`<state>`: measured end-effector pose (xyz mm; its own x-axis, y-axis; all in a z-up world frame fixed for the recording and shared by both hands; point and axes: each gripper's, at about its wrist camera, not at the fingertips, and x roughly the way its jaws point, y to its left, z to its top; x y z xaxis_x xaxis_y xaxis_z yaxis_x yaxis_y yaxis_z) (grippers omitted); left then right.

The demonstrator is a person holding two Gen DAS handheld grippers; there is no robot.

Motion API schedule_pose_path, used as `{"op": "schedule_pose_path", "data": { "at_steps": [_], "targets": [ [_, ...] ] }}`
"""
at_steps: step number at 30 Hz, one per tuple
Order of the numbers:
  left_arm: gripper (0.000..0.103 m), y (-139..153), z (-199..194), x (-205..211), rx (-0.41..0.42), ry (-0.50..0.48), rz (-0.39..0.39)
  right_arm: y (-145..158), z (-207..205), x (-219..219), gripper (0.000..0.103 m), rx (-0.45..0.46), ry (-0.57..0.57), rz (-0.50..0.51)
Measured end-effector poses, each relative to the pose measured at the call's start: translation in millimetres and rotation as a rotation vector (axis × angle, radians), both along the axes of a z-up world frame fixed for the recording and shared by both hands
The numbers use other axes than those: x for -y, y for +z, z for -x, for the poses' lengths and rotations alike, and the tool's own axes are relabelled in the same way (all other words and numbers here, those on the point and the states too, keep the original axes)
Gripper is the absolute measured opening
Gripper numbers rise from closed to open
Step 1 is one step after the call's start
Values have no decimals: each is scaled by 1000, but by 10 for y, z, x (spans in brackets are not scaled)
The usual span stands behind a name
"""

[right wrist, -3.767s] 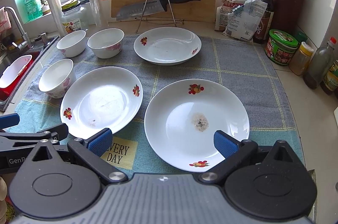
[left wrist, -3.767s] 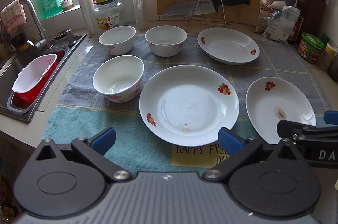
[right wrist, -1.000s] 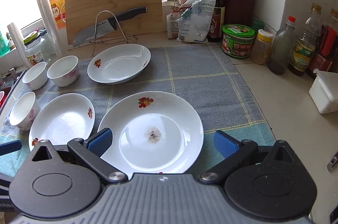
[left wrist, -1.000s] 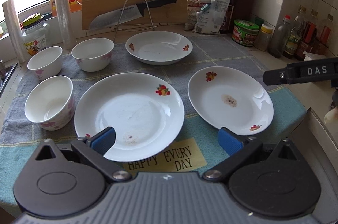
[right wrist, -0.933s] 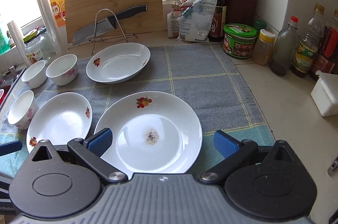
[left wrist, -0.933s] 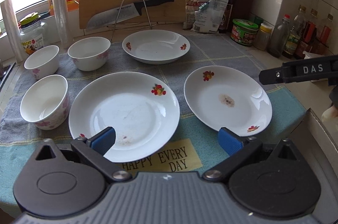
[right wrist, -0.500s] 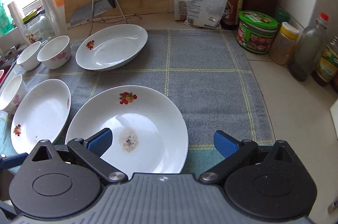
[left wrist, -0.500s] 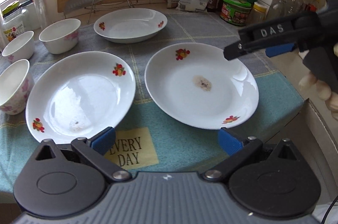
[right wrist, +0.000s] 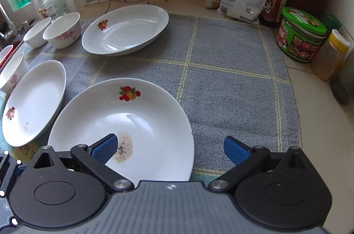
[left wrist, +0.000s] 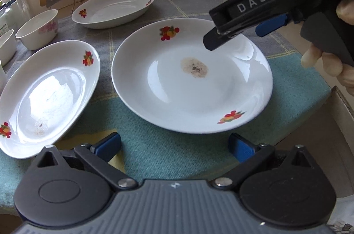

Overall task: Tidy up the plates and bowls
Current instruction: 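Move the right gripper to the brown-stained white plate and grasp its rim, then lift the stained plate with the right gripper and carry it toward the green jar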

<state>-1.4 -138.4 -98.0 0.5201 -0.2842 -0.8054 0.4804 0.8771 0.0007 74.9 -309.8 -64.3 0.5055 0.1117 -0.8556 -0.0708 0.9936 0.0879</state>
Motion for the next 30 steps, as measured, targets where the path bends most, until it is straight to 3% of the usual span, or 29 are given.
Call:
{"op": "schedule_pose_path", "data": {
  "at_steps": [22,27,30],
  "targets": [
    [103,-59,7,24,103,-41,59,-195,-365,-61,103,-62,282,-110],
    [103,-68,34,5,123,-42,72,-186,-402,15,103,-64,282,-161],
    [103,-81,55,-6,142,-44,84,-198,-381,4,103,-56,344,-133]
  ]
}}
